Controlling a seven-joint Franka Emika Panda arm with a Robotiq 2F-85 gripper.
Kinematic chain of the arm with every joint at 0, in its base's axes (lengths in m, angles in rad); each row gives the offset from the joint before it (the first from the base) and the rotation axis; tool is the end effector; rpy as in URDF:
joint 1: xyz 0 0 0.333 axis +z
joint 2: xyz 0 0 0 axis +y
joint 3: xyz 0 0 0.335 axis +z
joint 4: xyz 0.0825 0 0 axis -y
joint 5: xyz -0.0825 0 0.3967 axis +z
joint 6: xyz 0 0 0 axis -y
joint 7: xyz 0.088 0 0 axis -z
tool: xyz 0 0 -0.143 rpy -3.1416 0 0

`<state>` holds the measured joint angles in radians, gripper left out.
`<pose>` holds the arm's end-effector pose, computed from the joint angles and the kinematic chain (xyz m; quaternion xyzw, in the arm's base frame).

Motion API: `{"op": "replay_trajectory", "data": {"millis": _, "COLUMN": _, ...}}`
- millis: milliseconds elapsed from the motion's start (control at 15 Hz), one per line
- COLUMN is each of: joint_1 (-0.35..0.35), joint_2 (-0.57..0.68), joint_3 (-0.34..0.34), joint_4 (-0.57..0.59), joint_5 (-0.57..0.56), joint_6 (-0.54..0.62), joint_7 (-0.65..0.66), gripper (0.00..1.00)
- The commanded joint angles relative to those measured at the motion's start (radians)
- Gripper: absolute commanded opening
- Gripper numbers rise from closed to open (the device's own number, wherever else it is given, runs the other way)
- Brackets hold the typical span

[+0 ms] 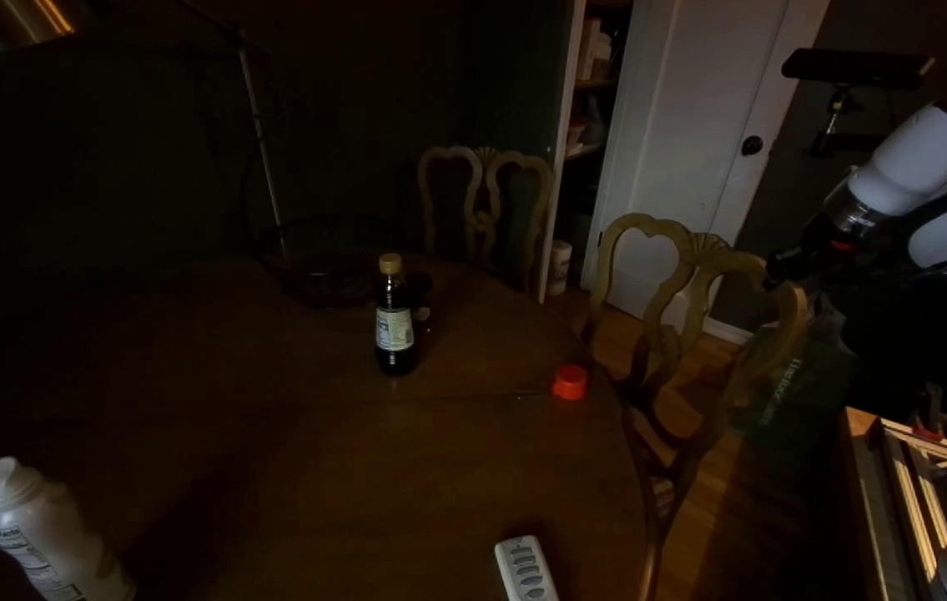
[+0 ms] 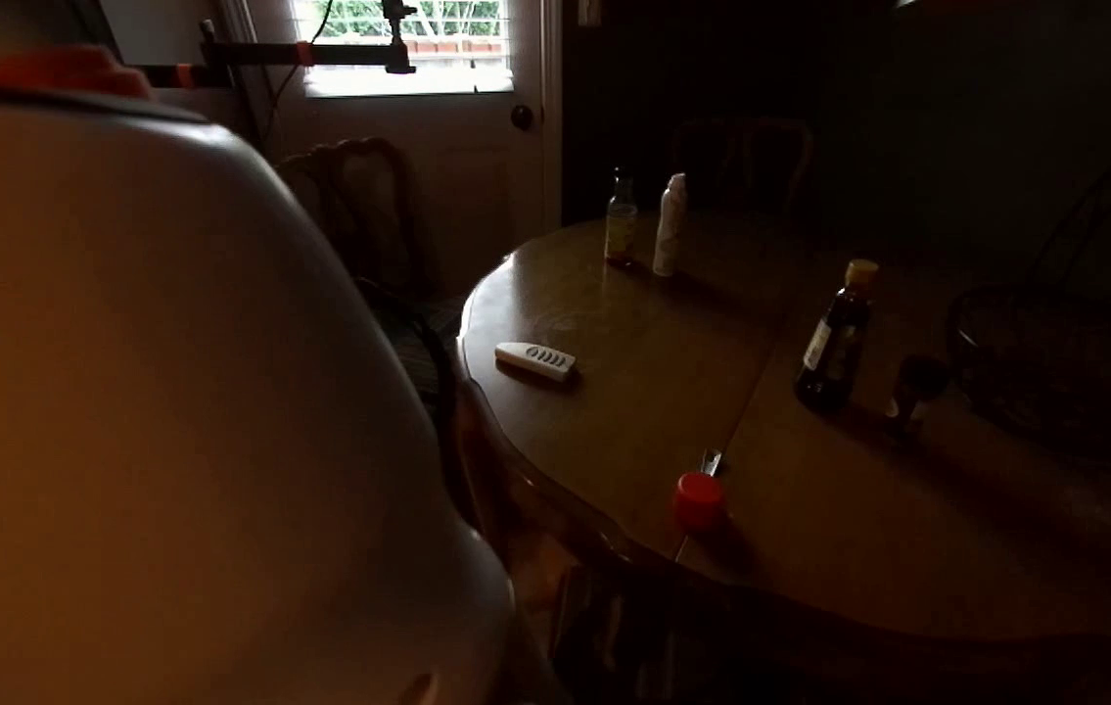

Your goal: Push the chair at the front outwards.

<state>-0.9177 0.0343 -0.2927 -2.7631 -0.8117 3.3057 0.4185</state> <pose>0.2219 -0.3649 0.2255 0.8969 -0.3759 0.1964 0.1257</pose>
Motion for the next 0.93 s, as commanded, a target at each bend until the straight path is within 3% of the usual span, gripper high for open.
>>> {"op": "replay_trajectory", "data": {"millis": 0, "joint_1": -0.023, "joint_2": -0.020, "joint_3": -0.079, "joint_4": 0.086, "joint_5": 0.033, "joint_6": -0.071, "joint_7": -0.051, "gripper": 0.55}}
{"op": "replay_trajectory", "data": {"millis": 67, "joint_1": -0.015, "joint_2": -0.023, "joint_3": -0.082, "joint_4": 0.089, "joint_5": 0.034, "joint_6": -0.076, "joint_7": -0.047, "gripper": 0.56}}
{"op": "replay_trajectory", "data": {"millis": 133, "joint_1": 0.019, "joint_2": -0.033, "joint_3": -0.084, "joint_4": 0.064, "joint_5": 0.206, "joint_6": -0.076, "joint_7": -0.189, "gripper": 0.56}}
{"op": "replay_trajectory", "data": {"millis": 200, "joint_1": 0.006, "joint_2": -0.025, "joint_3": -0.094, "joint_4": 0.089, "joint_5": 0.080, "joint_6": -0.083, "joint_7": -0.084, "gripper": 0.56}}
{"op": "replay_trajectory", "data": {"millis": 267, "joint_1": 0.020, "joint_2": -0.032, "joint_3": -0.100, "joint_4": 0.087, "joint_5": 0.106, "joint_6": -0.089, "joint_7": -0.109, "gripper": 0.56}}
{"op": "replay_trajectory", "data": {"millis": 333, "joint_1": 0.046, "joint_2": -0.047, "joint_3": -0.092, "joint_4": 0.063, "joint_5": 0.262, "joint_6": -0.091, "joint_7": -0.238, "gripper": 0.56}}
{"op": "replay_trajectory", "data": {"millis": 400, "joint_1": 0.045, "joint_2": -0.040, "joint_3": -0.115, "joint_4": 0.084, "joint_5": 0.145, "joint_6": -0.094, "joint_7": -0.140, "gripper": 0.56}}
{"op": "replay_trajectory", "data": {"millis": 467, "joint_1": 0.065, "joint_2": -0.048, "joint_3": -0.101, "joint_4": 0.065, "joint_5": 0.314, "joint_6": -0.094, "joint_7": -0.284, "gripper": 0.56}}
{"op": "replay_trajectory", "data": {"millis": 867, "joint_1": 0.110, "joint_2": 0.059, "joint_3": -0.138, "joint_4": 0.095, "joint_5": 0.524, "joint_6": -0.022, "joint_7": -0.483, "gripper": 0.56}}
